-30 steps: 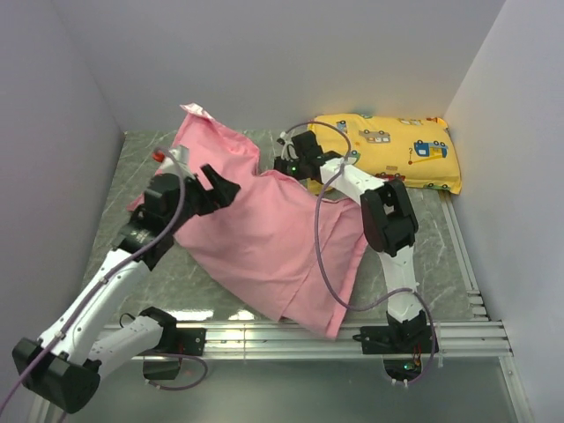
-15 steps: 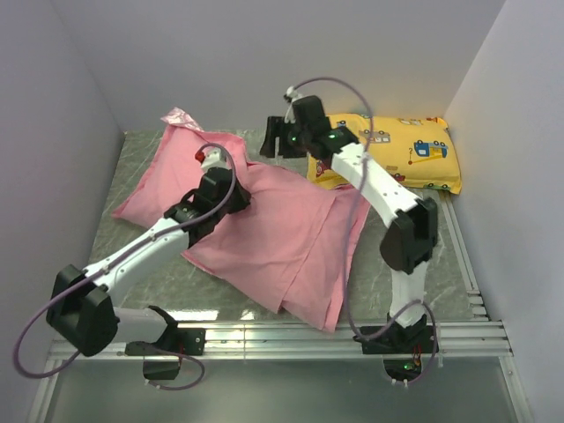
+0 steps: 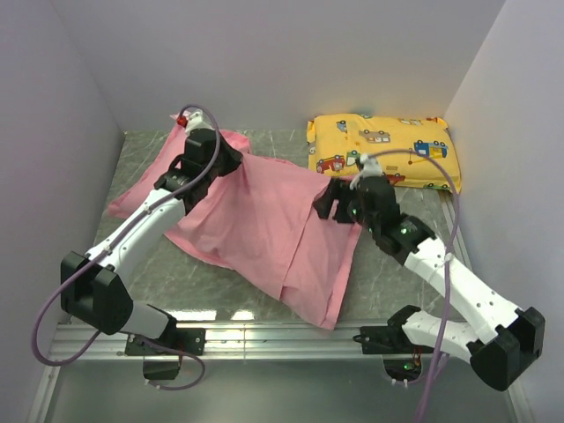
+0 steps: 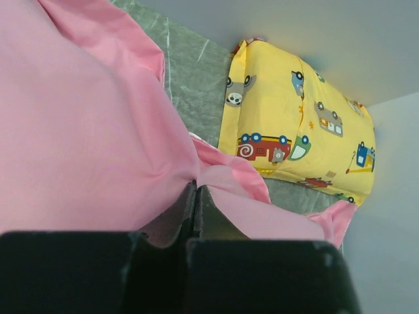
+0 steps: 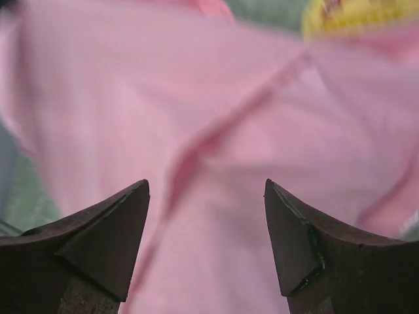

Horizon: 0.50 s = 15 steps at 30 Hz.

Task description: Remove the pillowcase from the pillow

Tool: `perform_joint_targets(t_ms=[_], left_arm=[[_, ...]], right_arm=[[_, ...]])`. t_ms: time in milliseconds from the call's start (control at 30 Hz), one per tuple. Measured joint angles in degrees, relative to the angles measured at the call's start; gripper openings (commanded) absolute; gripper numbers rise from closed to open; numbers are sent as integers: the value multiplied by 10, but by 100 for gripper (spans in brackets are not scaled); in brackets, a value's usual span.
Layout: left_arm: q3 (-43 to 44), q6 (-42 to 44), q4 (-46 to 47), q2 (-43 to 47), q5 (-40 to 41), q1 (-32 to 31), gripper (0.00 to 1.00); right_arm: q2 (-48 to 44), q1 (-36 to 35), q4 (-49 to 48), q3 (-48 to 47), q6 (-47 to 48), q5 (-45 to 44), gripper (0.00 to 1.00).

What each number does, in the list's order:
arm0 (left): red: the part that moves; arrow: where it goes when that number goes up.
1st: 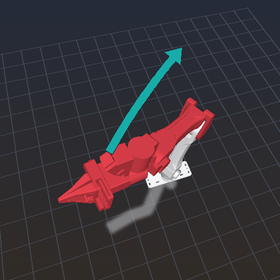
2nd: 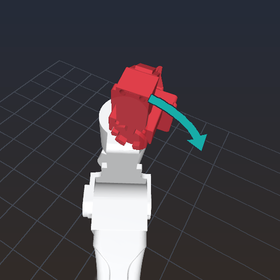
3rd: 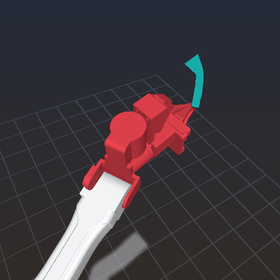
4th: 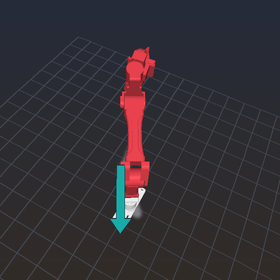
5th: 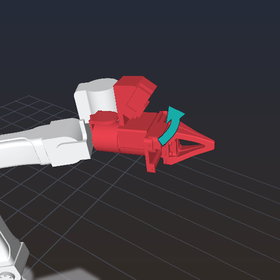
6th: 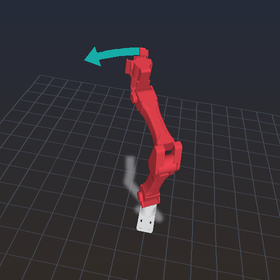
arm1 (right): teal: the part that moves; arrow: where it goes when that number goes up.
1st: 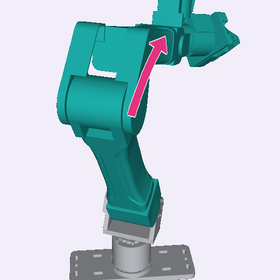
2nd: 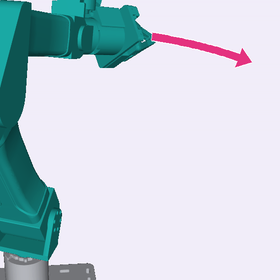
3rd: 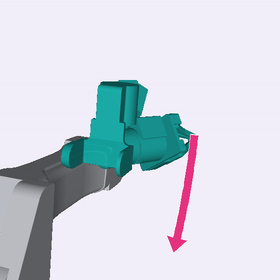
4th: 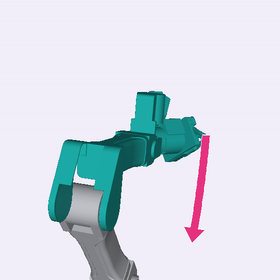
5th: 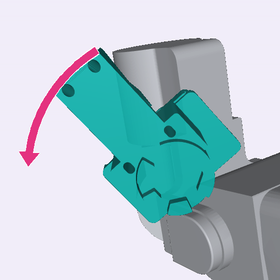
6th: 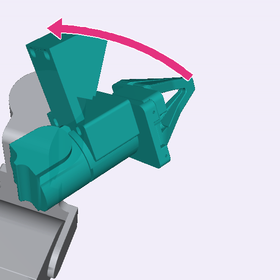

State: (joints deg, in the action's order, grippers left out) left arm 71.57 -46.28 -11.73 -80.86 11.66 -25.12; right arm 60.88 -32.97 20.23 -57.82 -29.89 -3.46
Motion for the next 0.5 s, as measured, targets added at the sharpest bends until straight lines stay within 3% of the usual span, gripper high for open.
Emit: perform_joint_targets(t_ms=[133,267,367,400,433,500], left_arm=[[10,17,-7,-17,0,-2,0],[10,23,-26,-24,1,-1,0],[14,26,-37,-26,2,3,1],[17,26,-42,-26,1,8,0],[22,26,-46,-27,-5,19,1],[26,24,-50,-27,-20,53,1]], right_arm=[[-45,0,3,124,-32,-8,79],[-58,0,-16,150,-55,-1,77],[-36,0,-43,149,-56,-6,44],[-25,0,-44,147,-53,-12,15],[-15,0,-43,144,-49,-20,4],[-2,2,-40,135,-49,-39,0]])
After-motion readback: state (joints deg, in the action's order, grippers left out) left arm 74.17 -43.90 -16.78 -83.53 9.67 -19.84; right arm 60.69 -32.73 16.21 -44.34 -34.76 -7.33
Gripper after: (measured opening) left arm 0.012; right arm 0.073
